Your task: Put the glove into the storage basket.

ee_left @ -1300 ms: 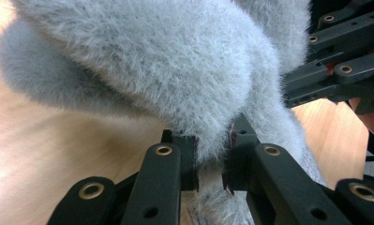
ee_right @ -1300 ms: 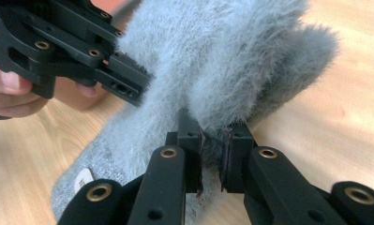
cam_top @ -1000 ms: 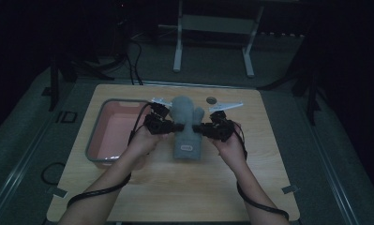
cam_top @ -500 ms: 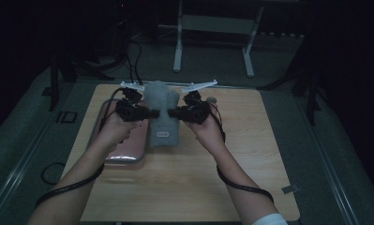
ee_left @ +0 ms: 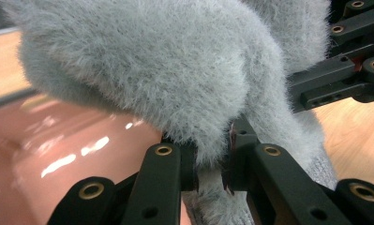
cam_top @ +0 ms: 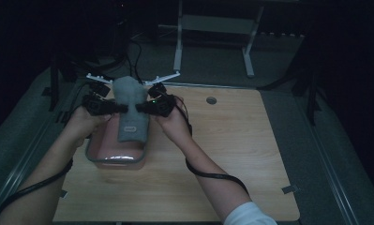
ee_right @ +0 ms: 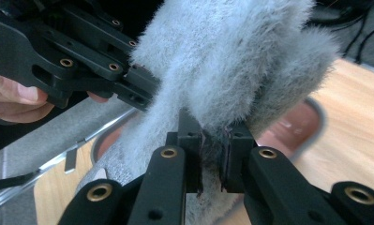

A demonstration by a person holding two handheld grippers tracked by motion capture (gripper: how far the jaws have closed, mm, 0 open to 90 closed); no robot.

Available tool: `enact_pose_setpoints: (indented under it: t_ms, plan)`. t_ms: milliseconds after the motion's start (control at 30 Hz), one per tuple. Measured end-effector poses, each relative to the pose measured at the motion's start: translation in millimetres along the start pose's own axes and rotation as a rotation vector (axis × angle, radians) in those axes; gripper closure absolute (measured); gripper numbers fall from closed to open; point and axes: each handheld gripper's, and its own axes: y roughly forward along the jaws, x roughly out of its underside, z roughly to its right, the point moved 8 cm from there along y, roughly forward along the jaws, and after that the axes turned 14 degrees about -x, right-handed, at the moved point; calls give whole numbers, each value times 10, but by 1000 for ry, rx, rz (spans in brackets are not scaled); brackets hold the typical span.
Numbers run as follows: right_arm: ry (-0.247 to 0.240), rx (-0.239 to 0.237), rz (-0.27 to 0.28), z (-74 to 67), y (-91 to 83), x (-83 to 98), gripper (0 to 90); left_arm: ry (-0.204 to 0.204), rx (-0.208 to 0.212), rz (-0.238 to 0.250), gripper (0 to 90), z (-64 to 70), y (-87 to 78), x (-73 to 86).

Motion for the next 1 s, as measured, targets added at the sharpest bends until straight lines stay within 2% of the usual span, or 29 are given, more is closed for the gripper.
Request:
enact_pose_setpoints:
  t_ms: [133, 200, 267, 300, 333, 467, 600, 633, 700, 767, 867, 933, 1000]
  plan:
    - [25, -19, -21, 7, 292, 56, 814, -27, -13, -44, 793, -194, 68, 196]
    - [40, -18, -38, 29, 440, 122, 814, -46, -24, -70, 794, -280, 173, 324]
    - [61, -10, -66, 68, 591, 210, 814, -49, -28, -80, 793, -308, 220, 370]
    - [91, -21, -88, 85, 684, 276, 815, -61, -41, -118, 793, -366, 348, 493]
    - [100, -18, -103, 99, 735, 314, 815, -72, -48, -142, 793, -398, 423, 560]
    - [149, 15, -163, 220, 969, 506, 816, -75, -79, -208, 793, -450, 624, 714]
    - [152, 67, -229, 313, 1121, 617, 820, -89, -116, -263, 793, -479, 793, 809]
    - [165, 74, -243, 333, 1158, 638, 819, -89, -122, -272, 793, -481, 818, 820]
    - [160, 96, -269, 359, 1196, 658, 819, -81, -140, -293, 792, -491, 884, 841]
    - [167, 116, -294, 387, 1233, 683, 818, -71, -145, -302, 792, -504, 943, 855]
    - [194, 128, -315, 439, 1268, 714, 812, -82, -151, -315, 791, -514, 1014, 875]
    - [185, 138, -325, 448, 1279, 712, 784, -59, -165, -326, 791, -519, 1045, 883]
    - [187, 138, -322, 454, 1278, 704, 712, -56, -173, -336, 790, -528, 1085, 896]
